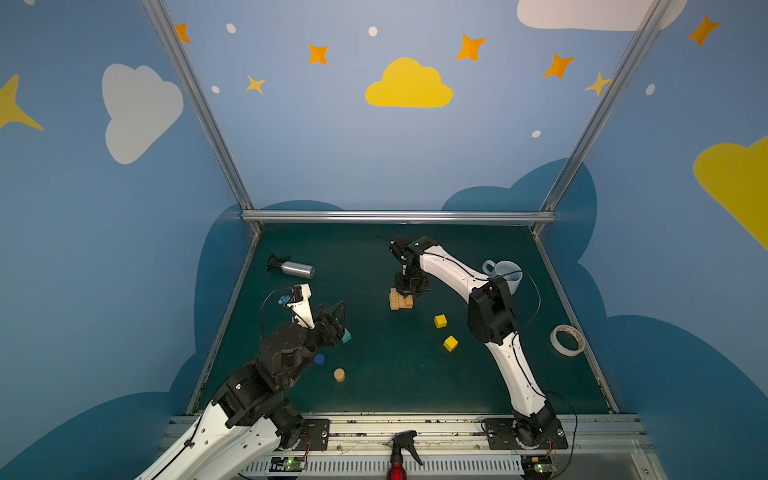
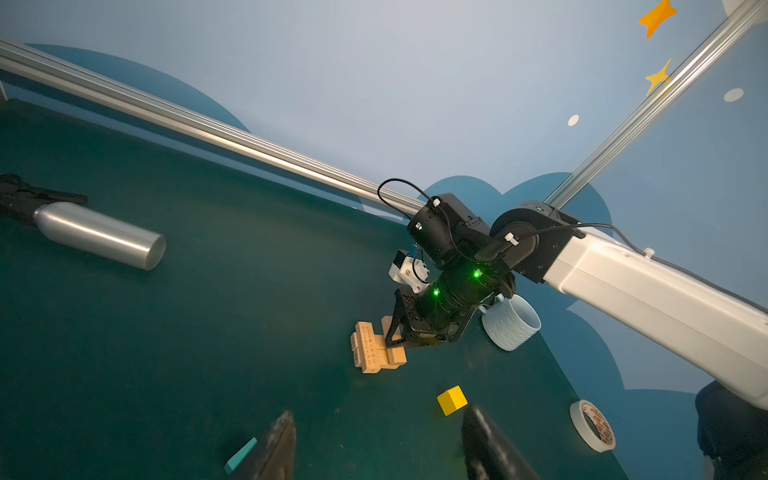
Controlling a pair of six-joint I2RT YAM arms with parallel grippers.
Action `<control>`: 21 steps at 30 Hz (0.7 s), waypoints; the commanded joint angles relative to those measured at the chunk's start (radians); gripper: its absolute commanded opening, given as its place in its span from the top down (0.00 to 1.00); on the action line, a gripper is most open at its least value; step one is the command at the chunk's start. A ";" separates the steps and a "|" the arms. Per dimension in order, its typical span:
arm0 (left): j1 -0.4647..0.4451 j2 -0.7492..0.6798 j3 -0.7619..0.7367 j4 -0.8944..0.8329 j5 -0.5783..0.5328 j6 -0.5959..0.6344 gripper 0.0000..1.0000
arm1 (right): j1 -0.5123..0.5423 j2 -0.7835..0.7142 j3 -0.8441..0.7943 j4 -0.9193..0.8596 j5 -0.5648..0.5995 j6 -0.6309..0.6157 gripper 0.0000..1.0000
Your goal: Build the wood block tower
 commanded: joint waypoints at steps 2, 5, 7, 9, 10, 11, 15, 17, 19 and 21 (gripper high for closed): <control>0.006 -0.002 -0.001 -0.017 -0.015 0.016 0.37 | -0.001 0.018 0.025 -0.027 -0.007 0.012 0.97; 0.007 -0.004 -0.002 -0.017 -0.016 0.015 0.37 | 0.000 0.018 0.025 -0.027 -0.007 0.013 0.97; 0.007 -0.004 -0.003 -0.018 -0.016 0.018 0.36 | 0.002 0.019 0.025 -0.027 -0.014 0.013 0.97; 0.009 -0.004 -0.001 -0.023 -0.018 0.021 0.36 | 0.002 0.021 0.025 -0.029 -0.017 0.011 0.95; 0.009 -0.004 -0.001 -0.026 -0.020 0.019 0.36 | 0.001 0.020 0.025 -0.032 -0.016 0.009 0.95; 0.009 -0.006 0.000 -0.028 -0.023 0.020 0.36 | 0.002 0.022 0.024 -0.034 -0.014 0.009 0.95; 0.012 -0.010 -0.002 -0.030 -0.024 0.020 0.36 | 0.003 0.025 0.025 -0.038 -0.017 0.008 0.94; 0.012 -0.010 -0.004 -0.033 -0.022 0.021 0.36 | 0.005 0.026 0.025 -0.038 -0.019 0.007 0.95; 0.014 -0.010 -0.003 -0.034 -0.020 0.024 0.36 | 0.008 0.027 0.025 -0.038 -0.014 0.008 0.94; 0.013 -0.010 -0.001 -0.037 -0.018 0.024 0.36 | 0.008 0.027 0.024 -0.035 -0.014 0.009 0.94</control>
